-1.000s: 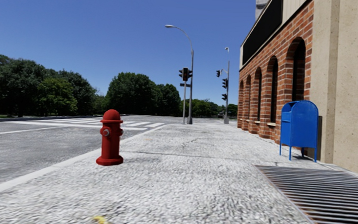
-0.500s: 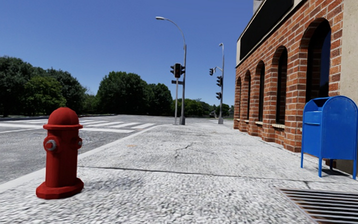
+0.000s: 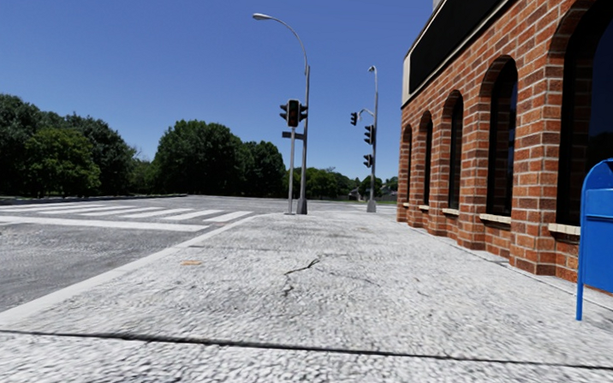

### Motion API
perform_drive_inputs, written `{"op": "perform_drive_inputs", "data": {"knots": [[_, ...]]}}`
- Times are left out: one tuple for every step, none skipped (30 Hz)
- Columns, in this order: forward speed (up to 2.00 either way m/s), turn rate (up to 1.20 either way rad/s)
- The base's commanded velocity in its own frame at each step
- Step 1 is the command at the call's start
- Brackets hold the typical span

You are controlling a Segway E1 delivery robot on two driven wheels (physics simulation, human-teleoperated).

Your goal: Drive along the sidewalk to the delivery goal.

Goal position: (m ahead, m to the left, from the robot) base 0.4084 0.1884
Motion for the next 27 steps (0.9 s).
{"op": "perform_drive_inputs", "data": {"knots": [[0.00, 0.00], [0.00, 0.00], [0.00, 0.00], [0.00, 0.00], [0.00, 0.00], [0.00, 0.00], [0.00, 0.00], [0.00, 0.00], [0.00, 0.00], [0.00, 0.00], [0.00, 0.00], [0.00, 0.00], [0.00, 0.00], [0.00, 0.00], [0.00, 0.00], [0.00, 0.00], [0.00, 0.00], [0.00, 0.00], [0.00, 0.00], [0.00, 0.00], [0.00, 0.00], [0.00, 0.00], [0.00, 0.00], [0.00, 0.00], [0.00, 0.00], [0.00, 0.00], [0.00, 0.00]]}}
